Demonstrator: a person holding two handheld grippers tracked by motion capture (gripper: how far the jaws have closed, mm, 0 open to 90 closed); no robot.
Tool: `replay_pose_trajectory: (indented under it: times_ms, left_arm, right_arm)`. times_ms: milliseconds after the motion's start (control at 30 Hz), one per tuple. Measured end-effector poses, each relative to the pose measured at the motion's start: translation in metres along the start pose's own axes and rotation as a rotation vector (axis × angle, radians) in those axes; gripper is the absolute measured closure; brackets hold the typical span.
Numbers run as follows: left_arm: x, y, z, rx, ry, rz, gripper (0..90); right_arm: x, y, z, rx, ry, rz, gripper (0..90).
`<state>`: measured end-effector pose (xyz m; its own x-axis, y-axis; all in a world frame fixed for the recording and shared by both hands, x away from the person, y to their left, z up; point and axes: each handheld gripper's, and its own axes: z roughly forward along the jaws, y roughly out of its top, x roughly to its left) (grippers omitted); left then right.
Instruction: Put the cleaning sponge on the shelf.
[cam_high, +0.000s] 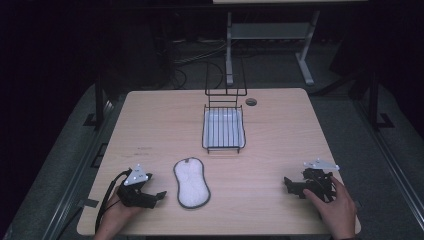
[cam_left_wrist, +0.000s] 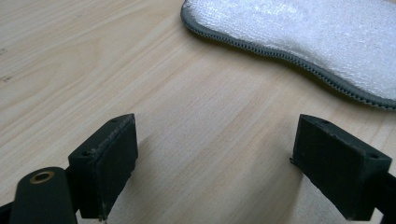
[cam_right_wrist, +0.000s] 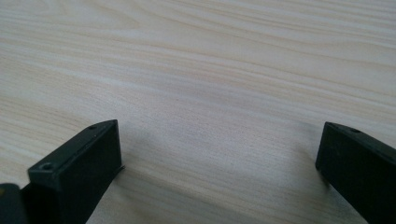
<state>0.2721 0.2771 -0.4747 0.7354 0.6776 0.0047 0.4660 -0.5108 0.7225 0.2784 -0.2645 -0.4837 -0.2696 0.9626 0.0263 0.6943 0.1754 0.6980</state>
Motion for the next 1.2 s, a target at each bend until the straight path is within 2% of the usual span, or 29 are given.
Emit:
replay_pose_trajectory:
  times_ms: [333, 400, 433, 500, 533, 567, 600, 633, 667, 700, 733, 767, 800, 833, 1000, 1200]
  left_arm:
    - [-0.001, 0.002, -0.001, 0.018, 0.008, -0.003, 14.7]
    - [-0.001, 0.003, -0.003, 0.019, 0.006, -0.007, 24.2]
    - [-0.002, 0.004, -0.003, 0.021, 0.004, -0.004, 24.2]
    - [-0.002, 0.005, -0.005, 0.023, -0.006, -0.001, 31.4]
    - [-0.001, 0.008, -0.008, 0.015, -0.002, -0.01, 40.3]
    - [-0.001, 0.008, -0.008, 0.015, -0.002, -0.01, 44.6]
    - [0.0, 0.009, -0.009, 0.012, -0.006, -0.019, 44.6]
    - [0.001, 0.01, -0.01, 0.01, -0.005, -0.023, 49.1]
    - [0.001, 0.012, -0.012, 0.011, -0.005, -0.029, 56.6]
    - [0.003, 0.014, -0.014, 0.012, -0.016, -0.046, 68.7]
    - [0.003, 0.014, -0.014, 0.012, -0.016, -0.046, 74.4]
    - [0.004, 0.016, -0.015, 0.017, -0.017, -0.056, 74.4]
    - [0.007, 0.018, -0.016, 0.021, -0.029, -0.075, 83.4]
    - [0.007, 0.018, -0.016, 0.021, -0.029, -0.075, 87.8]
    - [0.011, 0.024, -0.014, 0.041, -0.053, -0.1, 89.8]
    - [0.014, 0.031, -0.009, 0.059, -0.047, -0.105, 89.8]
  right_arm:
    - [0.0, 0.0, 0.0, -0.001, 0.0, -0.001, 0.0]
    - [0.0, 0.0, 0.0, -0.001, 0.0, -0.002, 0.0]
    - [0.0, 0.0, 0.0, 0.0, 0.0, -0.002, 0.0]
    - [0.0, 0.0, 0.0, -0.001, -0.001, -0.002, 0.0]
    - [0.0, 0.0, 0.0, -0.001, -0.001, -0.002, 0.0]
    - [0.0, 0.0, 0.0, -0.001, -0.001, -0.002, 0.0]
    - [0.0, 0.0, 0.0, 0.0, -0.001, -0.002, 0.0]
    - [0.0, 0.0, 0.0, -0.001, -0.001, -0.002, 0.0]
    - [0.0, 0.0, 0.0, 0.0, -0.001, -0.002, 0.0]
    - [0.0, 0.0, 0.0, 0.0, -0.001, -0.002, 0.0]
    - [0.0, 0.0, 0.0, 0.0, -0.001, -0.002, 0.0]
    - [0.0, 0.0, 0.0, -0.001, -0.001, -0.001, 0.0]
    - [0.0, 0.0, 0.0, -0.001, -0.001, -0.002, 0.0]
    - [0.0, 0.0, 0.0, -0.001, -0.001, -0.002, 0.0]
    - [0.0, 0.0, 0.0, -0.001, -0.001, -0.001, 0.0]
    - [0.0, 0.0, 0.0, -0.001, -0.001, -0.001, 0.0]
